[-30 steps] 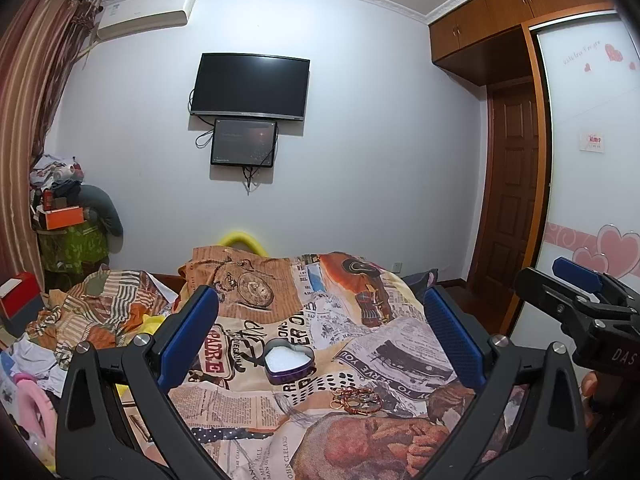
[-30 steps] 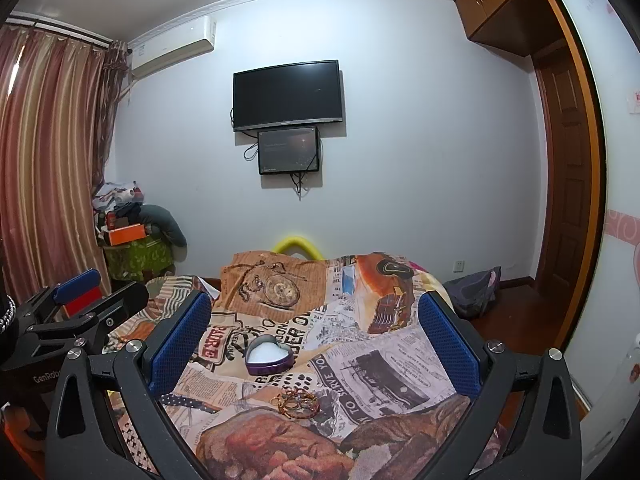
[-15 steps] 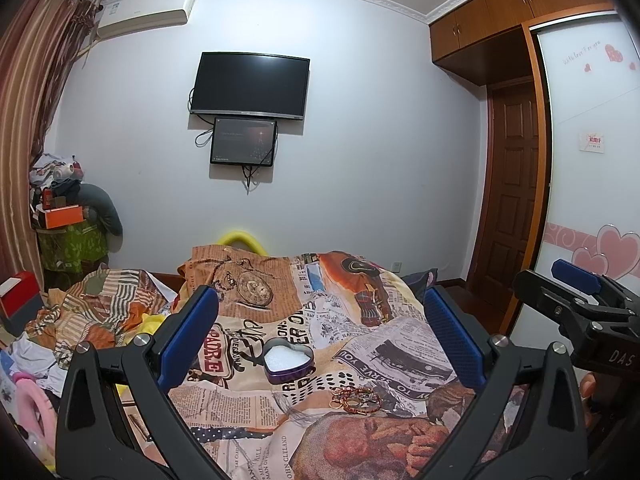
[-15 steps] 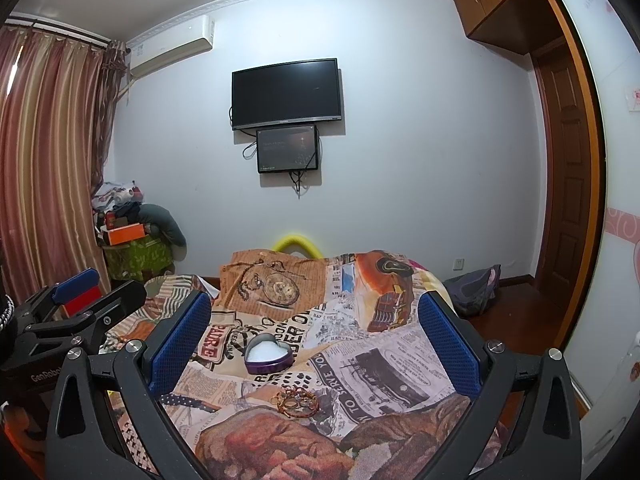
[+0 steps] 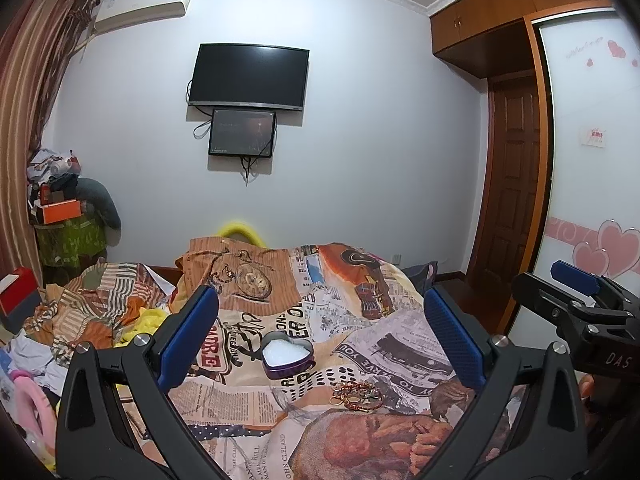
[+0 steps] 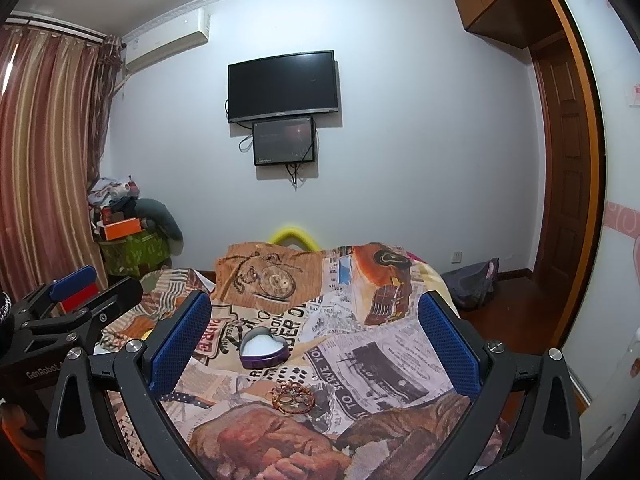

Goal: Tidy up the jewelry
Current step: 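Move both tools down toward the jewelry pile beside the heart tin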

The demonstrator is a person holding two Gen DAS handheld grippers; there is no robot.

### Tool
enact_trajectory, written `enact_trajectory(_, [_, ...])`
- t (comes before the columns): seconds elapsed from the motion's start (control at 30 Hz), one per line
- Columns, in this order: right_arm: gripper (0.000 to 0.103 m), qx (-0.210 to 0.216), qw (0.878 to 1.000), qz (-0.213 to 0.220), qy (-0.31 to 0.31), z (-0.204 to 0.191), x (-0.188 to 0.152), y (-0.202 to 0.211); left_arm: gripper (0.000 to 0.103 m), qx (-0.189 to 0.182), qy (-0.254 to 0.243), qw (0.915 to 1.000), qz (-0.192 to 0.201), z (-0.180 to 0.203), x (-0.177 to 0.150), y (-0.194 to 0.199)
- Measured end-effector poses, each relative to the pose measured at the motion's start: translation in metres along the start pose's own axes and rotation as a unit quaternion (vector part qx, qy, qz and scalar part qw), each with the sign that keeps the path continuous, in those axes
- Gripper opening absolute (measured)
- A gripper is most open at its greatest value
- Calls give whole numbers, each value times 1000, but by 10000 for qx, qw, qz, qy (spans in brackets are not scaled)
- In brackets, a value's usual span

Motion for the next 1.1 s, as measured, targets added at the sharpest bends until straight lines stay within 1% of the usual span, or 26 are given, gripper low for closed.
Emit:
enact_trajectory(0.13, [103,-43,10000,-89,-2,3,-5,-7,103,-101,24,9998,-160,0,-6,-13])
enact_trajectory(0.27, [103,-129,9996,-242,-26,12,-14,-18,103,-105,38,9992,-383,-3,-15,-32])
enact_trajectory(0.43, [103,-316,9974,-649,-45,31,-37,-45,103,8,36,9960,-896,-10,-39,-70])
enact_trajectory(0.5, [103,-394,9956,-848,-22,40,-49,-57,103,-5,-19,9924,-1229,-10,-55,-90])
enact_trajectory(0.6, [103,-481,9925,-1125,17,50,-66,-72,103,88,-132,9874,-1572,-10,-78,-114])
enact_trajectory(0.67, [103,-457,9896,-1367,-5,55,-79,-83,101,131,-224,9825,-1847,-10,-96,-131])
enact_trajectory(0.7, [103,-435,9884,-1459,-17,56,-79,-87,99,139,-233,9807,-1936,-12,-103,-137])
enact_trajectory(0.77, [102,-341,9844,-1725,-39,60,-93,-99,95,135,-218,9759,-2168,-14,-120,-149])
enact_trajectory(0.8, [102,-314,9834,-1789,-49,62,-96,-101,91,124,-192,9733,-2284,-16,-127,-154])
enact_trajectory(0.83, [101,-268,9815,-1892,-60,63,-101,-106,87,102,-154,9704,-2409,-18,-135,-159])
enact_trajectory(0.87, [99,-184,9798,-1989,-62,63,-106,-111,86,58,-108,9675,-2525,-19,-142,-164])
enact_trajectory(0.93, [87,-17,9765,-2156,-65,60,-112,-119,82,-72,18,9617,-2741,-23,-155,-172])
enact_trajectory(0.97, [84,95,9743,-2250,-55,58,-115,-123,80,-134,64,9591,-2828,-23,-159,-173])
enact_trajectory(1.03, [72,260,9712,-2366,-13,54,-119,-127,72,-241,109,9543,-2975,-22,-169,-178])
enact_trajectory(1.07, [70,354,9698,-2414,27,49,-120,-131,70,-279,101,9526,-3029,-21,-172,-179])
enact_trajectory(1.1, [66,467,9679,-2467,75,44,-121,-131,66,-310,84,9512,-3071,-20,-175,-180])
Point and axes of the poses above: each gripper's, at about its wrist camera, not at the fingertips, and y roughly against the way its jaws point, z to its right, x to its top, the point moved 10 cm from there along -y, roughly the way its jaws point, and after that the axes turned 6 degrees about -z, right-handed, at the moved point
